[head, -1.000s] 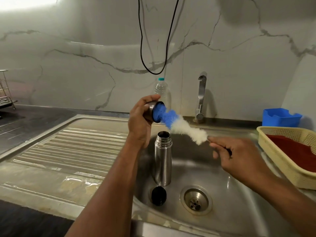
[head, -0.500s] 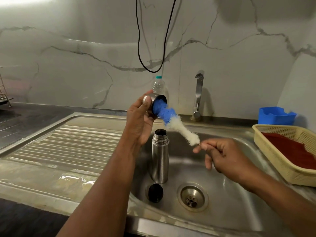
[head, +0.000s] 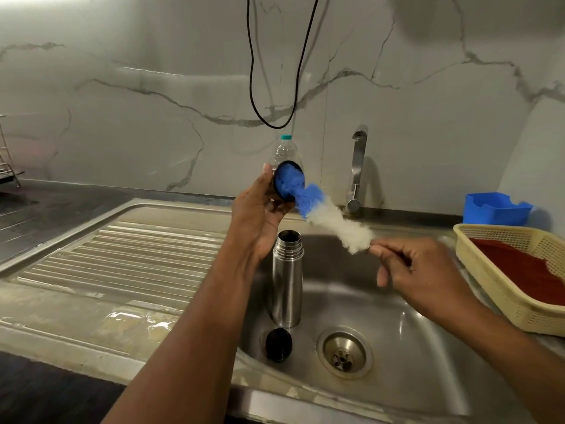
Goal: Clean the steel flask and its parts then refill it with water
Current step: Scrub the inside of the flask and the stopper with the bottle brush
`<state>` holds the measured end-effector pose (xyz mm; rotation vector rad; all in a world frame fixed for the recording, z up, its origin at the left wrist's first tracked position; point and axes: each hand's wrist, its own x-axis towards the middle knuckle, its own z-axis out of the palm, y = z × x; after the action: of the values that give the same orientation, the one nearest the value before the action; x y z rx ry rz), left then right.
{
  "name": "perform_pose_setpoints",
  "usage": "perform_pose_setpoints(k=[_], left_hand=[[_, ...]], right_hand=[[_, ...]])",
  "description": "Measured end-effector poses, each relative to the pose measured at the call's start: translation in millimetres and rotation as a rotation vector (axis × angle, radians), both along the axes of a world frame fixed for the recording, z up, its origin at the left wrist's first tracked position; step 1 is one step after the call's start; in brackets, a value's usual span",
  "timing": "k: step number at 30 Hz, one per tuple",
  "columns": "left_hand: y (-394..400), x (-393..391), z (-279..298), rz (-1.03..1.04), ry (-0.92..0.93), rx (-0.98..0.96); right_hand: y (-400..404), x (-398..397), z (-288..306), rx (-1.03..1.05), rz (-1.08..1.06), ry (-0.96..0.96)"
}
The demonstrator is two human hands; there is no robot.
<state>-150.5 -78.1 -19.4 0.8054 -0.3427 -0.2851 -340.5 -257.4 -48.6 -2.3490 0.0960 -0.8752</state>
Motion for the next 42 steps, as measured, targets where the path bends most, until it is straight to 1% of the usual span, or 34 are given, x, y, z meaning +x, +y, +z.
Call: perform_pose_setpoints(k=[2,3,4,5,6,8,10,12,13,14,15,16,18,20,21,22,23,24,26,27,28,29,30,31,32,33,34,36,37,38,39,40,41,42], left_hand=[[1,3,-1,-0.038,-0.089,-0.002],[2,3,-2,-0.033,-0.119,0.002],[3,4,-3,-0.001,-0.136,0.017],[4,4,-4,0.065,-0.152,0.058],[4,3,-5,0.155,-0.17,0.134],[0,1,-9,0.312,-0.217,0.331],[-6,1,-14,0.376,-0.256,0.424],[-8,0,-14,0.389,-0.273,0.45],[-7,0,-13,0.391,-0.29,0.454],[-6,0,-12,0.382,-0.317,0.452],[-5,1,-12,0.356,-0.347,0.443],[-3,2,-13,0.314,-0.375,0.423],[1,5,-15,0.209,-0.411,0.37],[4,5,-15,0.086,-0.39,0.271],[5,3,-14,0.04,-0.366,0.211],[5,3,-12,0.018,-0.342,0.163],[5,2,-11,0.027,-0.323,0.145],[5,1,-10,0.069,-0.307,0.162],[2,-1,-12,0.215,-0.29,0.288],[0,-3,-12,0.28,-0.259,0.355],[-3,-6,-12,0.33,-0.211,0.406],[-5,-9,-12,0.369,-0.165,0.441],[-6,-10,-11,0.403,-0.134,0.461],[-6,-10,-10,0.426,-0.117,0.464],[-5,-9,-9,0.421,-0.109,0.448],[-3,-8,-8,0.383,-0.114,0.409],[-1,-6,-8,0.317,-0.134,0.348],[3,-1,-10,0.126,-0.197,0.187],[4,1,-10,0.038,-0.223,0.11],[5,3,-11,-0.021,-0.241,0.054],[5,4,-10,-0.046,-0.247,0.027],[5,4,-9,-0.037,-0.238,0.02],[4,4,-8,0.002,-0.217,0.034],[3,2,-7,0.06,-0.178,0.068]], right_hand=[[4,3,-4,0.154,0.087,0.147],[6,4,-7,0.164,0.094,0.153],[6,4,-9,0.12,0.064,0.111],[4,3,-9,0.011,-0.004,0.043],[1,1,-7,-0.145,-0.097,-0.027],[-5,-5,-3,-0.465,-0.25,-0.179],[-8,-11,2,-0.642,-0.321,-0.29],[-8,-14,3,-0.766,-0.403,-0.309],[-9,-15,3,-0.79,-0.43,-0.297],[-12,-13,1,-0.762,-0.437,-0.267],[-13,-10,0,-0.683,-0.414,-0.213],[-13,-9,2,-0.545,-0.364,-0.117],[-14,-6,8,-0.139,-0.192,0.186],[-16,-6,14,0.336,-0.004,0.469],[-17,-6,17,0.498,0.066,0.545],[-18,-6,17,0.561,0.108,0.557],[-17,-6,16,0.548,0.114,0.52],[-17,-6,12,0.422,0.082,0.428],[-16,-7,4,-0.094,-0.123,0.135],[-17,-7,2,-0.326,-0.227,-0.009],[-19,-9,2,-0.511,-0.289,-0.155],[-20,-10,2,-0.632,-0.305,-0.255],[-22,-10,0,-0.69,-0.308,-0.293],[-23,-10,0,-0.699,-0.31,-0.297],[-21,-8,0,-0.649,-0.291,-0.255],[-16,-7,1,-0.514,-0.252,-0.168],[-12,-6,4,-0.288,-0.187,-0.014],[-10,-7,12,0.3,0.03,0.341],[-10,-8,15,0.55,0.128,0.481],[-11,-7,14,0.684,0.197,0.533],[-7,-7,14,0.712,0.217,0.533],[-5,-6,11,0.616,0.189,0.465],[-3,-5,5,0.391,0.093,0.347],[-2,-5,0,0.084,-0.057,0.2]])
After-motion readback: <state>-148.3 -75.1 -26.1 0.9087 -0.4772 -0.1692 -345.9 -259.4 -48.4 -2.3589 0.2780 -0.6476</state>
